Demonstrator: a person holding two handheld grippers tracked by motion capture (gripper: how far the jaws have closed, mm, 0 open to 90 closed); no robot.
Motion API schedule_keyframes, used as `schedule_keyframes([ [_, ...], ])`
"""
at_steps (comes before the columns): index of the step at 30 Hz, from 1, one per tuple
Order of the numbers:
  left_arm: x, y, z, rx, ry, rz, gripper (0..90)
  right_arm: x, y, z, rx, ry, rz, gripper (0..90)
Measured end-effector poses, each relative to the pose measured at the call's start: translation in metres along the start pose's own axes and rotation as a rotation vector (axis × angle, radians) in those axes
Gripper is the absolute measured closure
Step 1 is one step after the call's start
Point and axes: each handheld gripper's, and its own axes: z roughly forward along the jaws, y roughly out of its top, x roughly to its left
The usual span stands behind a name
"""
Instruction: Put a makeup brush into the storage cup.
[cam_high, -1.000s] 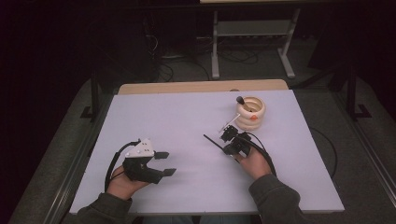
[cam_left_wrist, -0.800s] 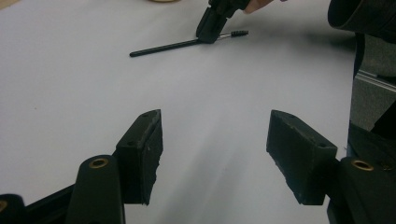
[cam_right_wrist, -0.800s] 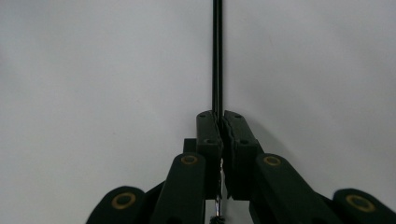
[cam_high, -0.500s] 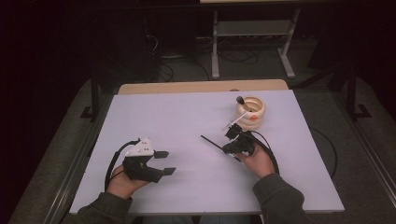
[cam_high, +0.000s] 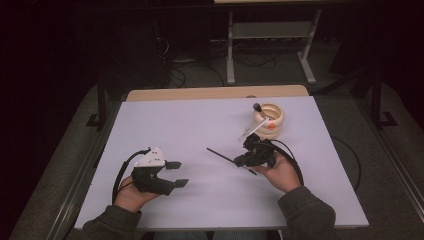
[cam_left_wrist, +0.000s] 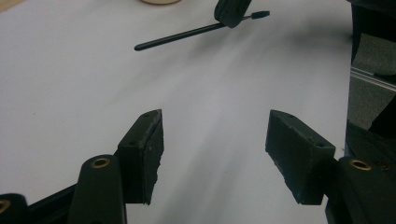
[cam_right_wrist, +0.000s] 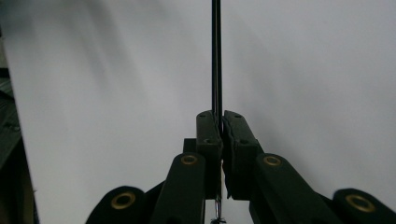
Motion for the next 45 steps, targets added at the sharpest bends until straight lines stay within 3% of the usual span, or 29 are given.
schedule_keyframes([
  [3,-0.001,0.004,-0.001,-0.01,-0.008,-0.002,37.2,0.007,0.002,-0.005,-0.003,0.005,-0.051,85.0],
  [6,-0.004,0.01,-0.001,0.007,-0.011,0.034,37.2,0.013,0.005,-0.01,-0.009,0.027,-0.096,85.0],
  [12,-0.006,0.023,0.001,0.025,-0.024,0.064,37.3,0.026,0.008,-0.02,-0.031,0.065,-0.201,84.9],
  [17,-0.009,0.032,0.004,0.055,-0.03,0.103,38.7,0.036,0.008,-0.022,-0.025,0.1,-0.243,84.9],
  [22,-0.01,0.036,0.008,0.065,-0.036,0.113,40.9,0.044,0.011,-0.02,-0.022,0.153,-0.294,84.9],
  [31,-0.016,0.04,0.019,0.126,-0.106,0.172,54.6,0.052,0.015,-0.013,0.009,0.21,-0.342,84.9],
  [45,-0.022,0.037,0.036,0.263,-0.205,0.203,66.9,0.063,0.019,-0.001,0.064,0.259,-0.395,84.9],
])
